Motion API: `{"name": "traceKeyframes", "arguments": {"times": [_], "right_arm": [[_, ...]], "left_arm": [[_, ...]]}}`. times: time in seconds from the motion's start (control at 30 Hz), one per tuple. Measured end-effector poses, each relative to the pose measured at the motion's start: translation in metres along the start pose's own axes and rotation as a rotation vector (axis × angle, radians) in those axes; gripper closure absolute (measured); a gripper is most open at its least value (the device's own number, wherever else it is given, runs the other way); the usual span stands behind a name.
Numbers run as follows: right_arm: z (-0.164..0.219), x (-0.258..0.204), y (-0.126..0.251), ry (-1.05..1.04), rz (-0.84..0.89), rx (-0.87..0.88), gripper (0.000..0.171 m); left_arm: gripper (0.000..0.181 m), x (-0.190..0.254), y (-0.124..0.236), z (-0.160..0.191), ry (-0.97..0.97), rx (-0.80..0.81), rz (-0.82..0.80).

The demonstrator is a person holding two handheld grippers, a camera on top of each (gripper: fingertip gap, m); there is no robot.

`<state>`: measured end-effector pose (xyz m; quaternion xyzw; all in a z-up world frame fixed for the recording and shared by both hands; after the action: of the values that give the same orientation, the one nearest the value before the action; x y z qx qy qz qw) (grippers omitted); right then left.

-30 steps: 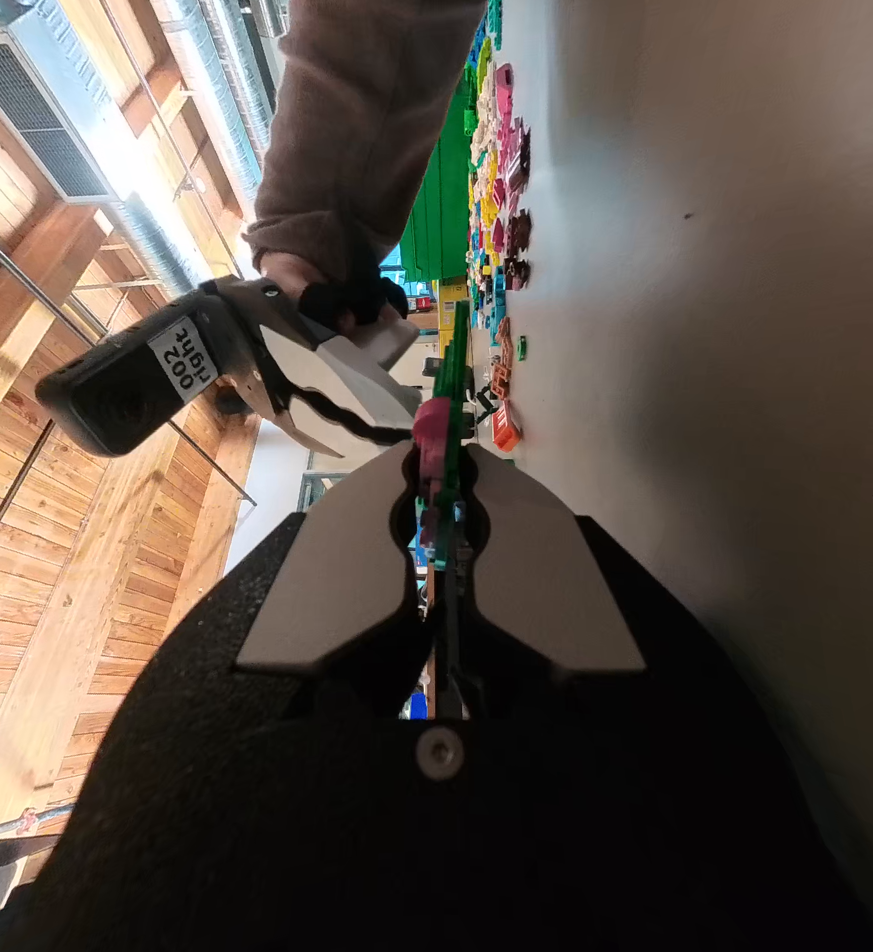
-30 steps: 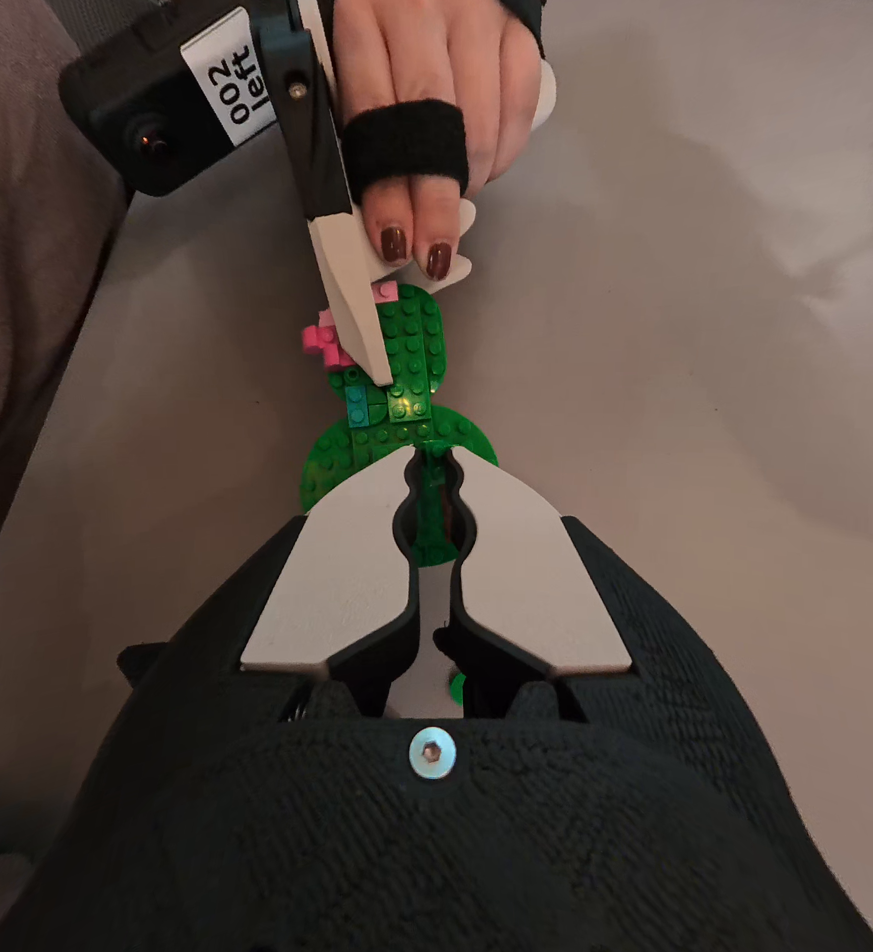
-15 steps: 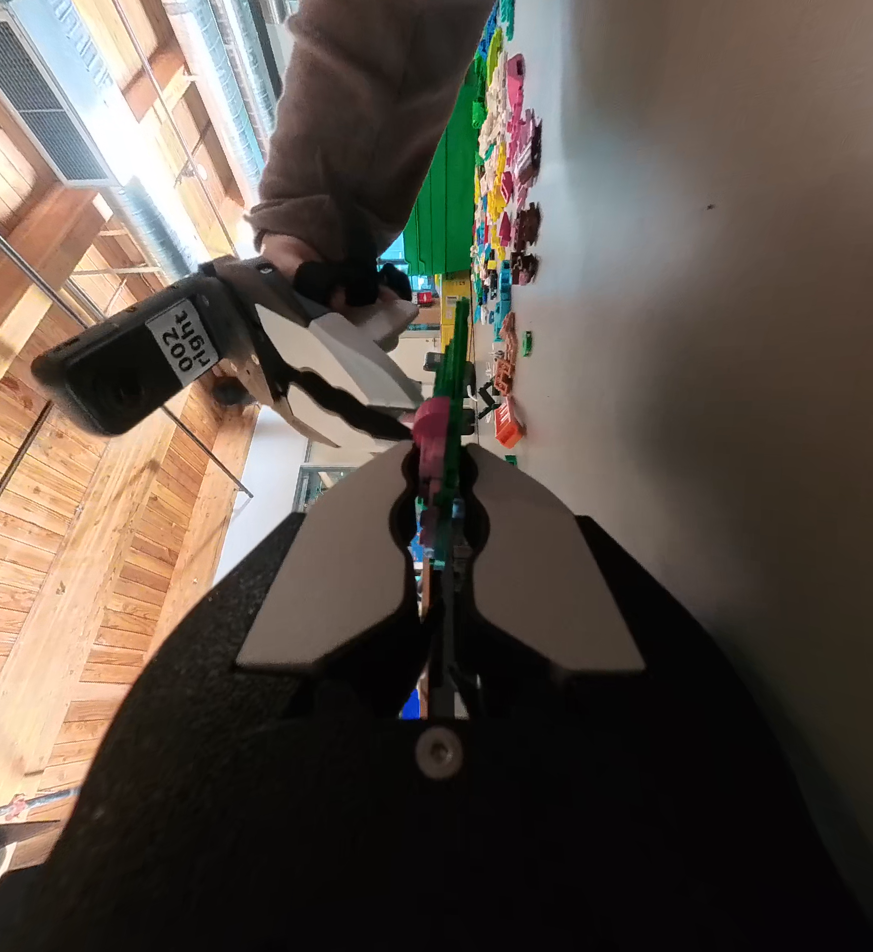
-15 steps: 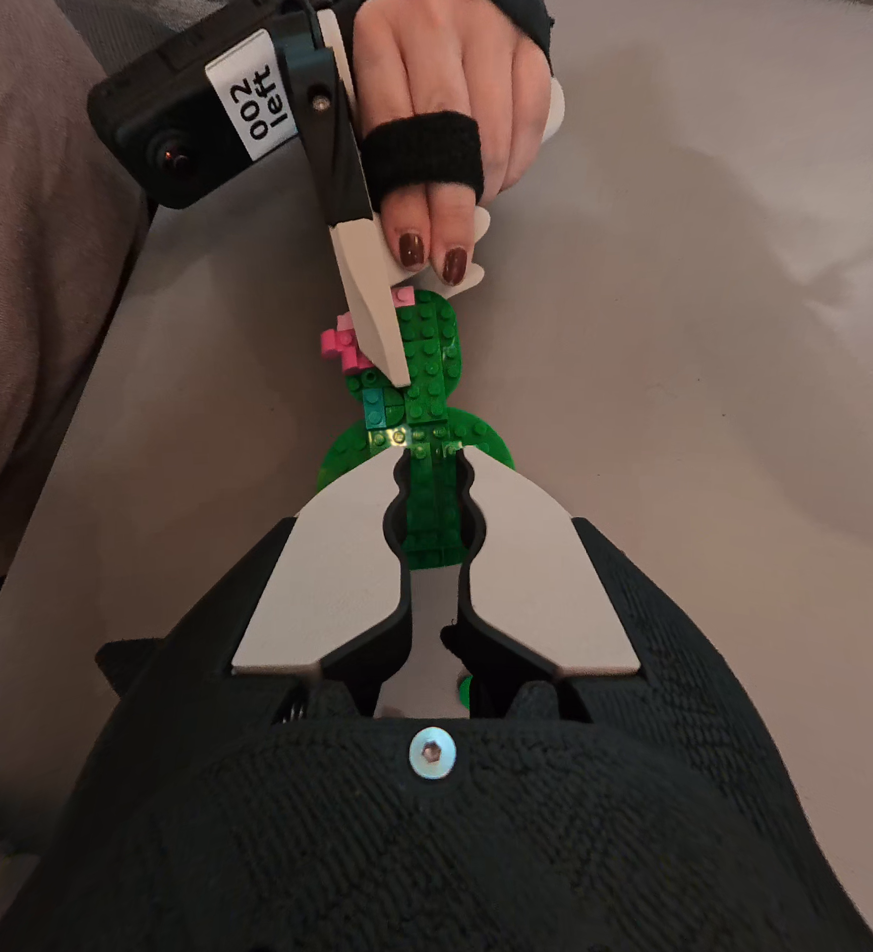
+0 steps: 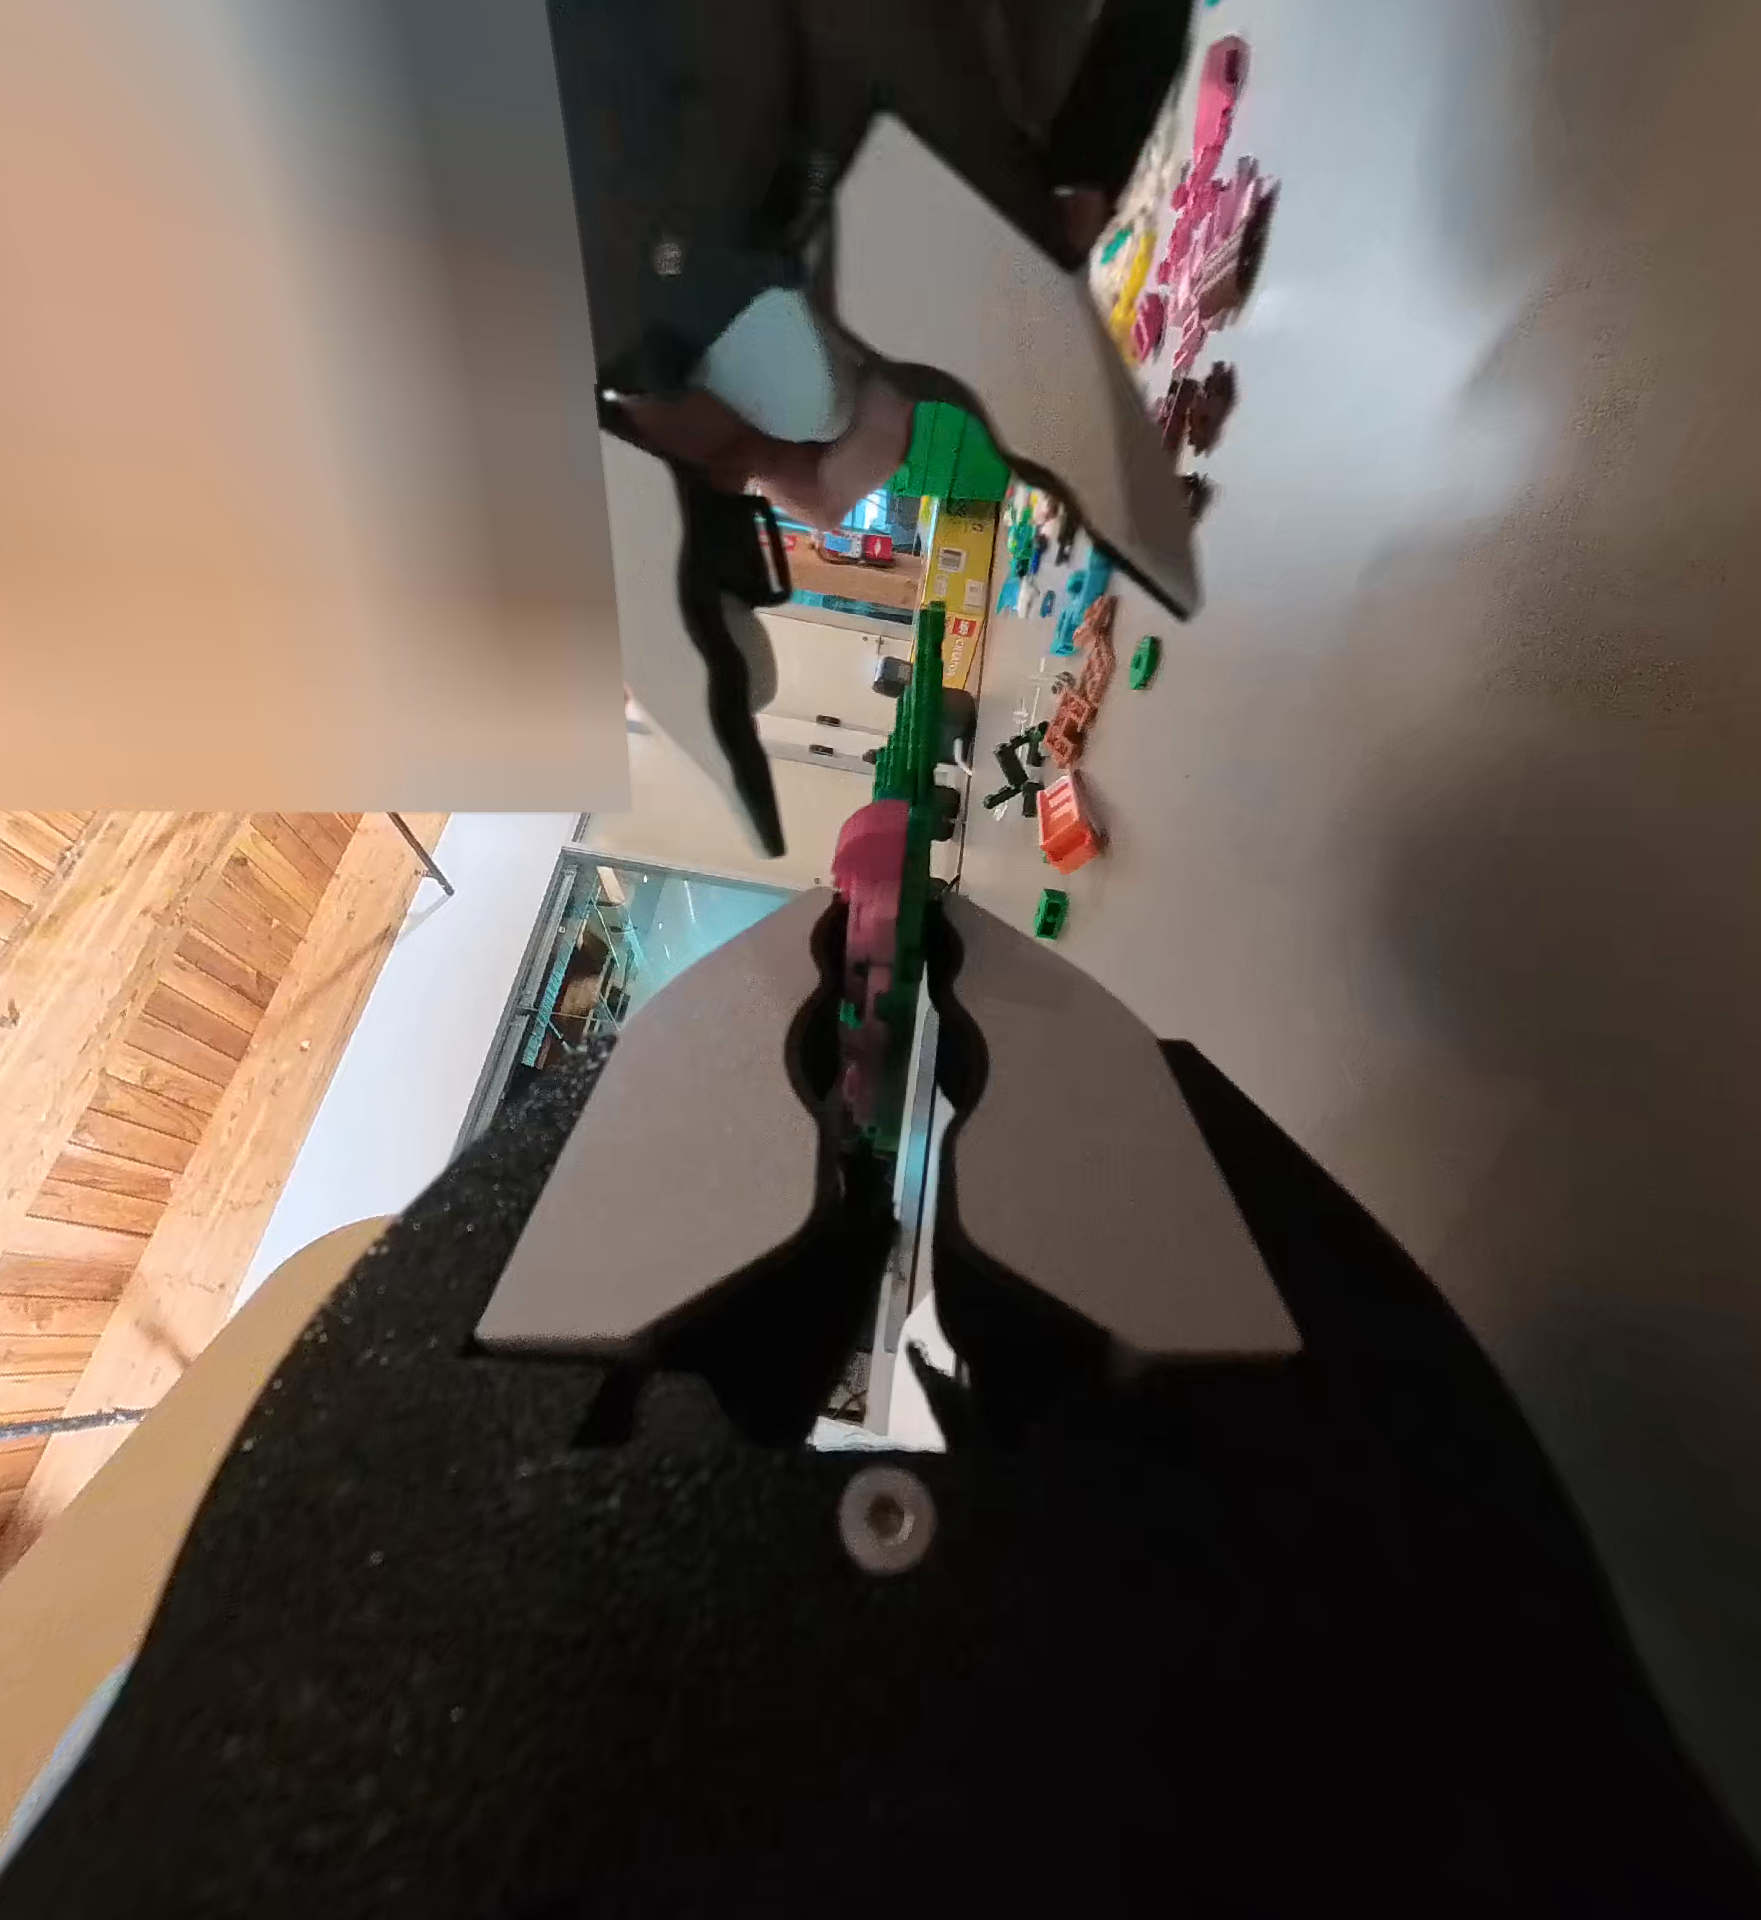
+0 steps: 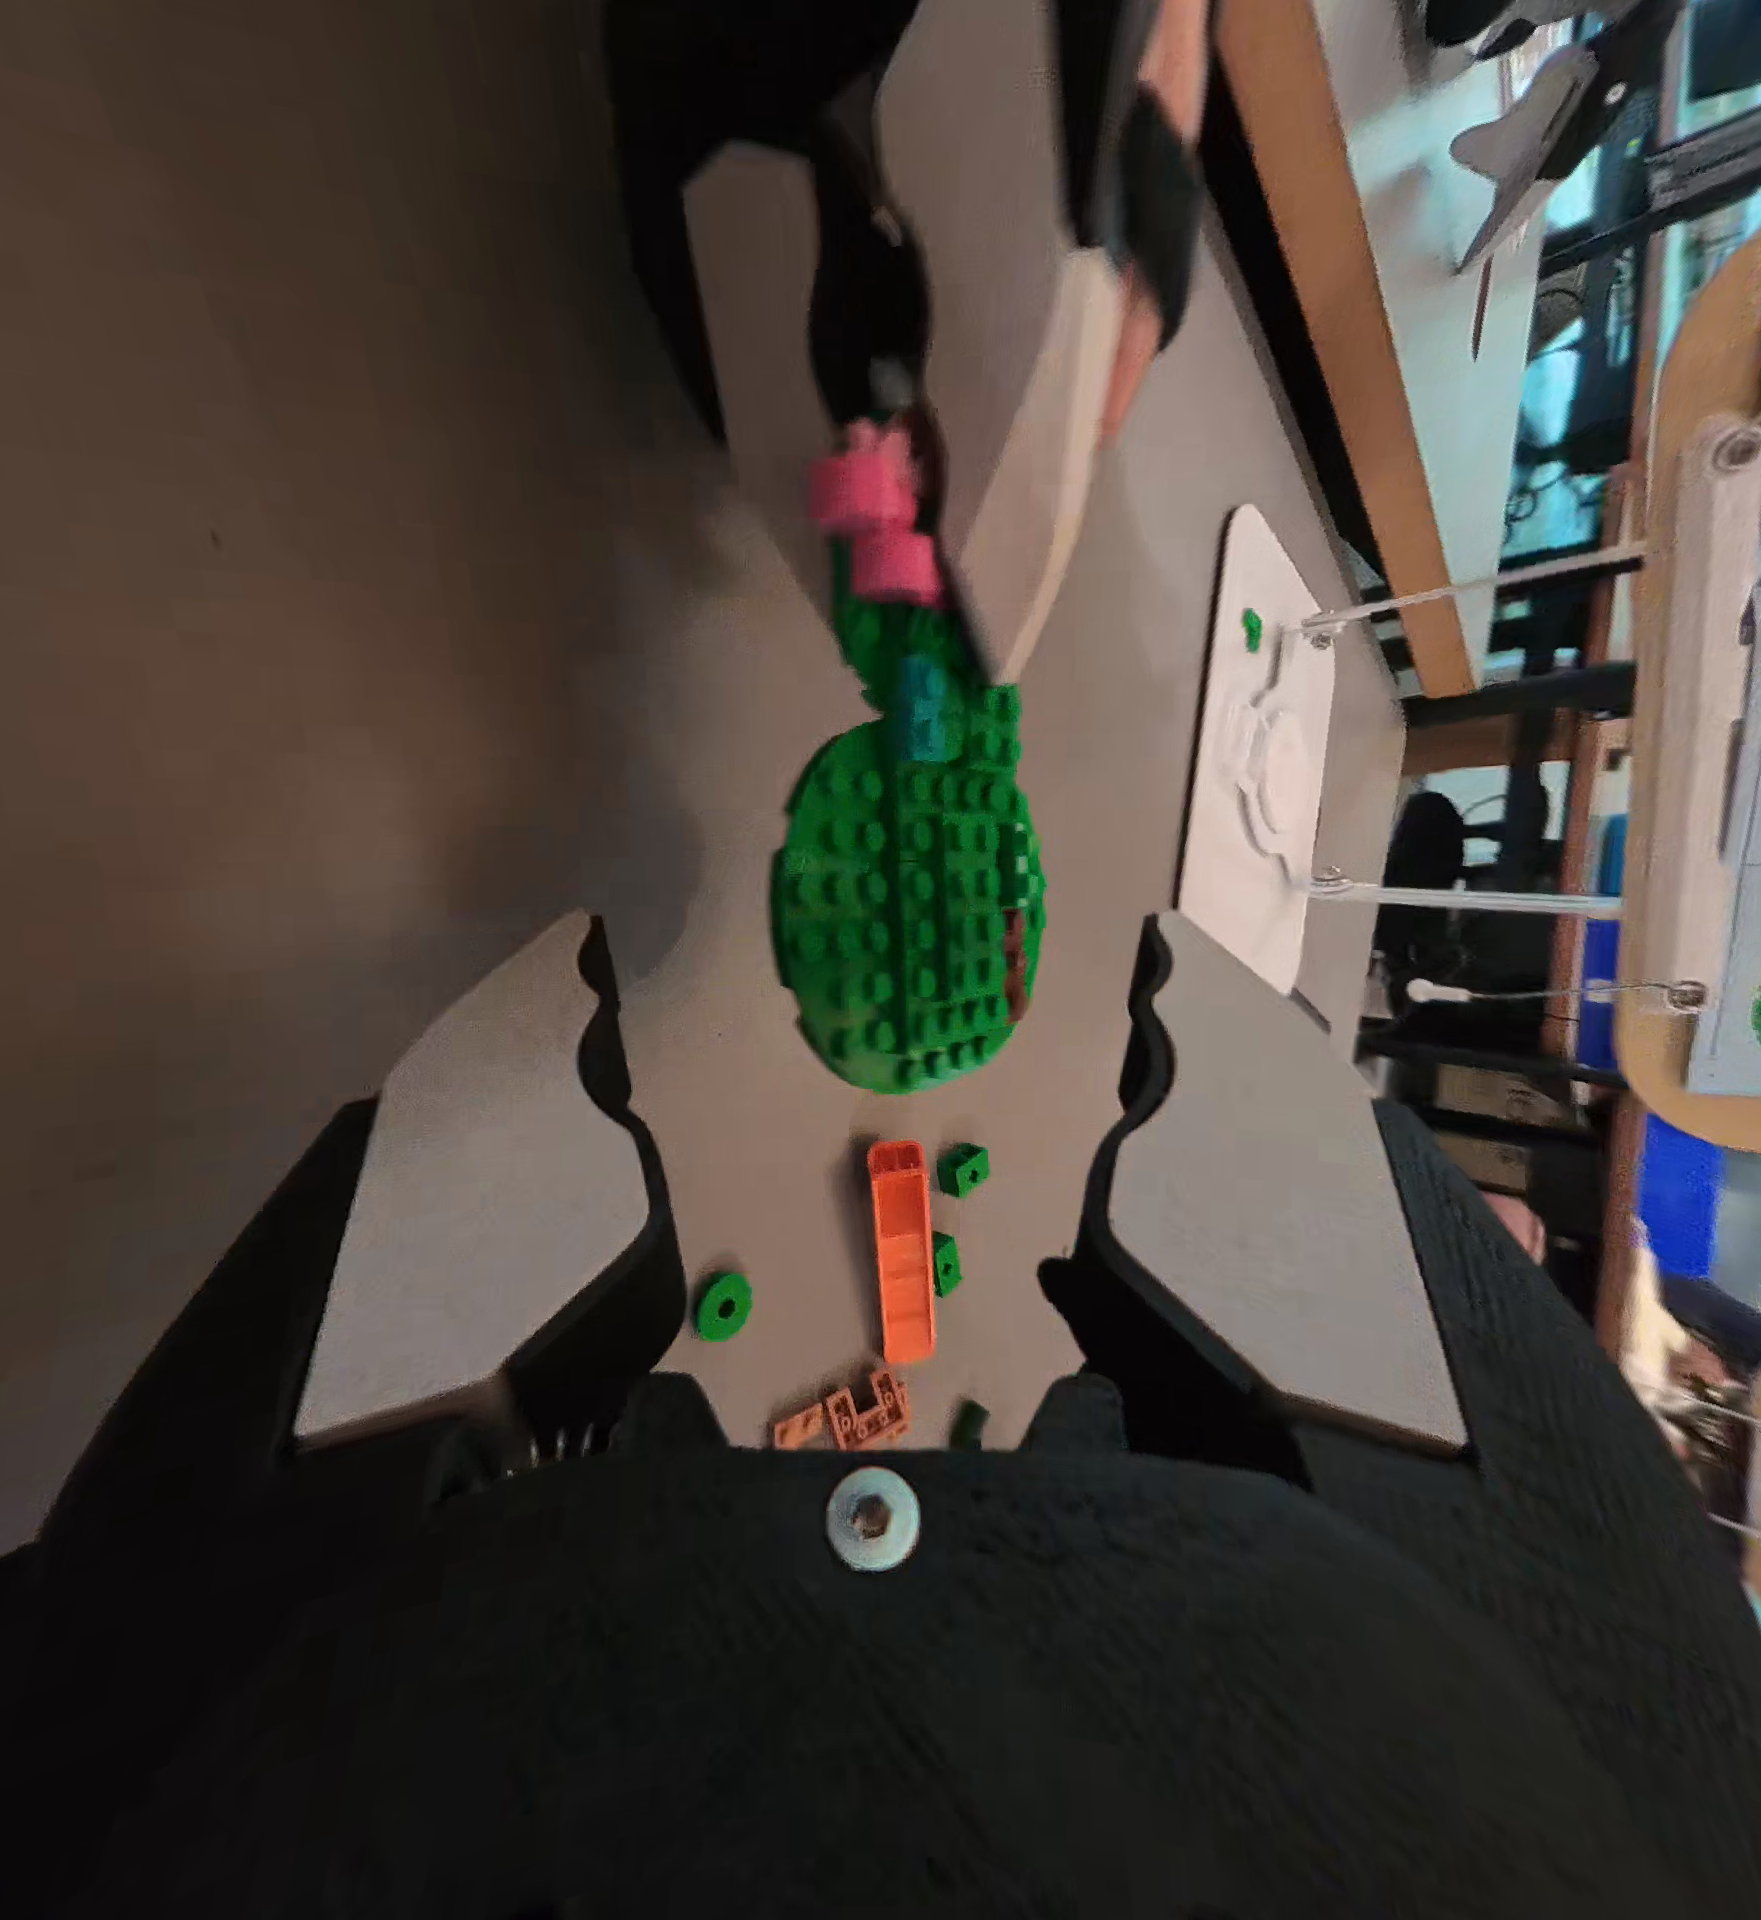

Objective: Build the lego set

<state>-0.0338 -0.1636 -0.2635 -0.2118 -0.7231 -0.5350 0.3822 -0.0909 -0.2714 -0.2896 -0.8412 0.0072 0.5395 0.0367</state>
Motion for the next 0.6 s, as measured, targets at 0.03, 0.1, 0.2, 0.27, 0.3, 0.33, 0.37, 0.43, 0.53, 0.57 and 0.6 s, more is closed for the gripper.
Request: {"name": "traceKeyframes", "arguments": {"times": [0.03,0.1,0.2,0.27,0.3,0.33,0.37,0.43,0.53,0.57,0.6], "right_arm": [[0.0,-0.004,-0.004,0.012,0.015,-0.003,0.076],[-0.001,-0.008,-0.01,0.02,0.041,0.012,0.076],[0.0,-0.006,-0.014,0.078,0.121,-0.027,0.089],[0.0,-0.005,-0.015,0.105,0.151,-0.04,0.099],[0.0,-0.004,-0.016,0.114,0.169,-0.051,0.105],[0.0,-0.004,-0.017,0.125,0.176,-0.063,0.109],[0.0,-0.005,-0.018,0.134,0.182,-0.07,0.112],[0.0,-0.006,-0.02,0.14,0.181,-0.078,0.116],[-0.002,-0.006,-0.021,0.155,0.2,-0.081,0.12],[-0.003,-0.006,-0.021,0.166,0.205,-0.08,0.125],[-0.004,-0.006,-0.02,0.175,0.212,-0.079,0.129]], "left_arm": [[0.168,0.0,0.0,0.0,0.005,0.0,-0.002],[0.168,0.0,0.0,-0.001,0.007,0.002,0.001],[0.168,0.001,0.001,-0.002,0.006,0.008,0.008],[0.168,0.002,0.001,-0.003,0.008,0.01,0.013],[0.168,0.002,0.001,-0.003,0.008,0.011,0.014],[0.168,0.002,0.001,-0.003,0.011,0.011,0.017],[0.168,0.002,0.001,-0.003,0.013,0.012,0.019],[0.168,0.002,0.001,-0.004,0.015,0.015,0.022],[0.168,0.003,0.001,-0.005,0.015,0.014,0.028],[0.168,0.003,0.001,-0.004,0.016,0.012,0.028],[0.168,0.003,0.001,-0.004,0.018,0.011,0.028]]}}
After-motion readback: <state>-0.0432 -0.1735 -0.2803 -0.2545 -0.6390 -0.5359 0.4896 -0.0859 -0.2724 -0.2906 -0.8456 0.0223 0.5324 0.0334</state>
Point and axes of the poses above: each gripper's, where its closed fingertips meet, y back along the fingers, z out of its underside, x = y × z across the jaws, the point moved 6 cm from there along y, back along the fingers, and after that the axes turned 15 degrees about y, right-handed, at the moved point
